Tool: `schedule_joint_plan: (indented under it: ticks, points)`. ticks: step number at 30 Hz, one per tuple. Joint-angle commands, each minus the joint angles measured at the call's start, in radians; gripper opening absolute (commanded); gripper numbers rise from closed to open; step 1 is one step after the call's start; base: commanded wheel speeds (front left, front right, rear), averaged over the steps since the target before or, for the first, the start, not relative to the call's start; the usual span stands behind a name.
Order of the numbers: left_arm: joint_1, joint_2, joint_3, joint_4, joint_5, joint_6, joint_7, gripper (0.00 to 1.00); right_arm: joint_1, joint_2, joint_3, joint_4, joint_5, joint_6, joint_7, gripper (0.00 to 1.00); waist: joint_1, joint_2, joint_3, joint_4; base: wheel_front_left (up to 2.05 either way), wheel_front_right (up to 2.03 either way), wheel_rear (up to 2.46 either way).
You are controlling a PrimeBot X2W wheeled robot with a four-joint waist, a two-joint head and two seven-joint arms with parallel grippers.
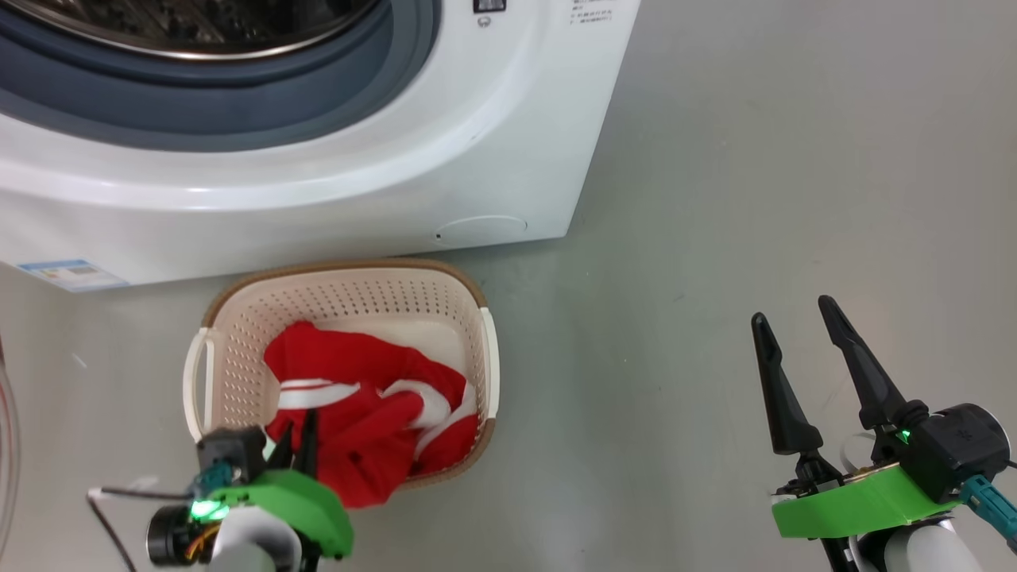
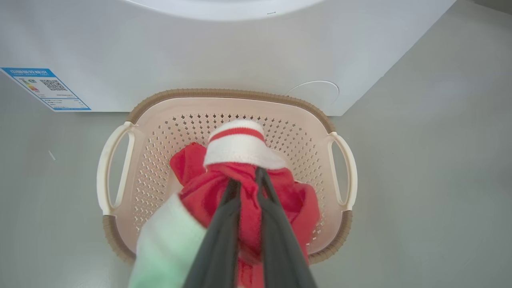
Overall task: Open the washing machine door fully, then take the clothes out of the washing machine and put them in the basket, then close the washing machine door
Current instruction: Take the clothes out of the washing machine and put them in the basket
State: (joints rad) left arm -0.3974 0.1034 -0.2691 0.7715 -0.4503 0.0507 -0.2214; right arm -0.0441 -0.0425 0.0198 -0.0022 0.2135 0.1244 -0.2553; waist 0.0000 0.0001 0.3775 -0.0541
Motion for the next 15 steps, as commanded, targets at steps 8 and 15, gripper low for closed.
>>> schedule_joint_plan:
  ticks: [8,15]
  points:
    - [-0.175,-0.012,0.036,0.211,0.005,-0.04,-0.039,0.0,-0.022,-0.008,0.027,-0.037,-0.014,0.006,-0.006,1.0,0.0,-0.0001,0.091,-0.009,0.0,0.0,0.0]
    - [-0.231,-0.015,0.068,0.258,0.023,-0.043,-0.04,0.0,-0.041,-0.008,0.03,-0.04,-0.007,0.006,-0.006,1.0,0.0,-0.0001,0.139,-0.027,0.0,0.0,0.0]
